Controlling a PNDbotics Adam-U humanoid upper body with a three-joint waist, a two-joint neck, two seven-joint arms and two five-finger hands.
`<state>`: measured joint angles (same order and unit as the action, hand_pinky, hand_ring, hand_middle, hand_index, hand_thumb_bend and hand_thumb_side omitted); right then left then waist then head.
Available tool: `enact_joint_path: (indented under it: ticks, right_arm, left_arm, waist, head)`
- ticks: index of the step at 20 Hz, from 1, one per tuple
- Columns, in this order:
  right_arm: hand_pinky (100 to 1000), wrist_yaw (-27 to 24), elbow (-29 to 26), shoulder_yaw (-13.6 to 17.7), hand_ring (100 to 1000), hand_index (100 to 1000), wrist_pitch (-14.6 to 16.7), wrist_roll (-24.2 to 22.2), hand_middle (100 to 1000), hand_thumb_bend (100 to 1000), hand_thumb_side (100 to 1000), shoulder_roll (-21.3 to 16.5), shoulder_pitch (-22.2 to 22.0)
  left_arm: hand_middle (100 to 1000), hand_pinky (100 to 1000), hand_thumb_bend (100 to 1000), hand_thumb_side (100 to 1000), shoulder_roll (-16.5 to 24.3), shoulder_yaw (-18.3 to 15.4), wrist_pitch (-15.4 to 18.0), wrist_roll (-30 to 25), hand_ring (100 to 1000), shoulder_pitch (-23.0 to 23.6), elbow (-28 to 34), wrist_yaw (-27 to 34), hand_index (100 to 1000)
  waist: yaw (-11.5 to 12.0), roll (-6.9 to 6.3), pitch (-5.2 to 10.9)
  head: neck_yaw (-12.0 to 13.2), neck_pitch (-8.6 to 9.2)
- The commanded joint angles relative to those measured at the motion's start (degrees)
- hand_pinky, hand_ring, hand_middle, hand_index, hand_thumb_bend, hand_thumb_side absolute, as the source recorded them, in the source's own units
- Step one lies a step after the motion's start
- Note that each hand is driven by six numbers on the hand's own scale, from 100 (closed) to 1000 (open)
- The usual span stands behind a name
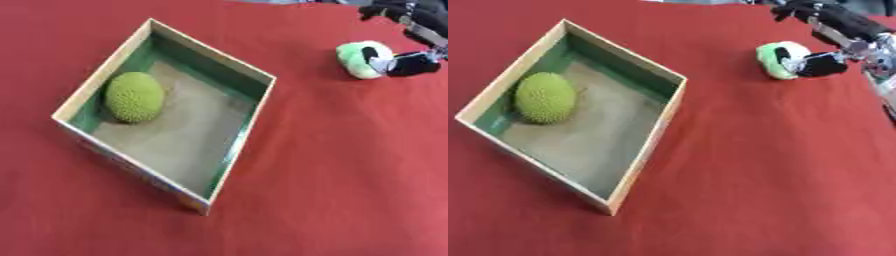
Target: Pick up objects on the table and place them in the box.
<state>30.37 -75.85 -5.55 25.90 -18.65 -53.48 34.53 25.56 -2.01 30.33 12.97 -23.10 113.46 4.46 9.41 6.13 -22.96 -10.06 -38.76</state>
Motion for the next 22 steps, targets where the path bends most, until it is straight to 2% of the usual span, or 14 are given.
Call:
enact_joint_path:
  ticks: [1, 2, 4, 8, 11, 14, 16, 18, 22]
  right_arm:
    - [981, 1.9, -1.4, 1.5, 1000, 1000, 2.7, -4.2, 884, 100, 377, -3.6, 0.1]
    - [988, 2.7, -1.2, 1.6, 1000, 1000, 3.1, -4.6, 891, 100, 383, -3.6, 0.0]
    - [987, 4.5, -0.4, 1.5, 1000, 1000, 3.5, -4.5, 897, 170, 425, -3.4, 0.2]
    - [987, 7.1, 2.1, 0.8, 1000, 1000, 2.7, -3.1, 896, 190, 504, -2.5, 1.2]
    - [985, 7.9, 4.1, 0.5, 1000, 1000, 2.1, -2.6, 894, 185, 499, -1.7, 2.0]
    - [976, 9.1, 6.0, 0.4, 1000, 1000, 1.3, -1.7, 893, 224, 506, -0.9, 3.0]
    - [974, 10.1, 7.1, 0.6, 1000, 1000, 0.0, 0.2, 888, 193, 482, -0.3, 3.7]
    - [973, 10.8, 7.9, 0.7, 1000, 1000, -1.0, 2.3, 887, 212, 474, 0.2, 4.1]
    - [969, 13.4, 10.0, 0.3, 1000, 1000, -1.6, 3.5, 897, 261, 520, 0.8, 4.7]
  left_arm:
    - [703, 837, 136, 700, 0.8, 0.0, -0.2, -0.2, 787, -0.3, 1.1, 0.3, 869]
    - [703, 837, 135, 700, 0.8, 0.0, -0.2, -0.3, 789, -0.3, 1.1, 0.3, 869]
    - [704, 838, 134, 701, 0.7, 0.0, -0.2, -0.4, 790, -0.2, 1.1, 0.4, 869]
    - [704, 838, 131, 703, 0.6, 0.2, -0.2, -0.7, 792, -0.3, 1.1, 0.6, 870]
    - [704, 838, 129, 708, 0.5, 0.2, -0.4, -0.8, 793, -0.2, 1.1, 0.7, 870]
    - [704, 838, 127, 711, 0.3, 0.3, -0.5, -0.9, 793, -0.4, 1.1, 0.8, 870]
    - [704, 839, 122, 712, 0.2, 0.3, -0.5, -1.0, 793, -0.3, 1.1, 0.8, 870]
    - [703, 838, 122, 717, 0.2, 0.3, -0.6, -1.1, 793, -0.3, 1.1, 0.9, 870]
    - [703, 838, 119, 720, 0.0, 0.5, -0.7, -1.4, 793, -0.5, 1.1, 1.0, 870]
  waist:
    - [-0.1, -0.35, 1.35]
    - [-0.1, -0.39, 1.35]
    - [-0.1, -0.48, 1.36]
    - [0.0, -0.58, 1.3]
    - [0.1, -0.53, 1.23]
    - [0.2, -0.49, 1.15]
    - [0.4, -0.51, 1.04]
    - [0.5, -0.53, 0.93]
    - [0.5, -0.49, 0.7]
  head:
    - [0.1, -0.15]
    - [0.1, -0.14]
    - [0.0, -0.1]
    - [-0.3, -0.04]
    - [-0.3, -0.03]
    - [-0.4, 0.06]
    - [-0.5, 0.11]
    - [-0.5, 0.15]
    - [-0.6, 0.33]
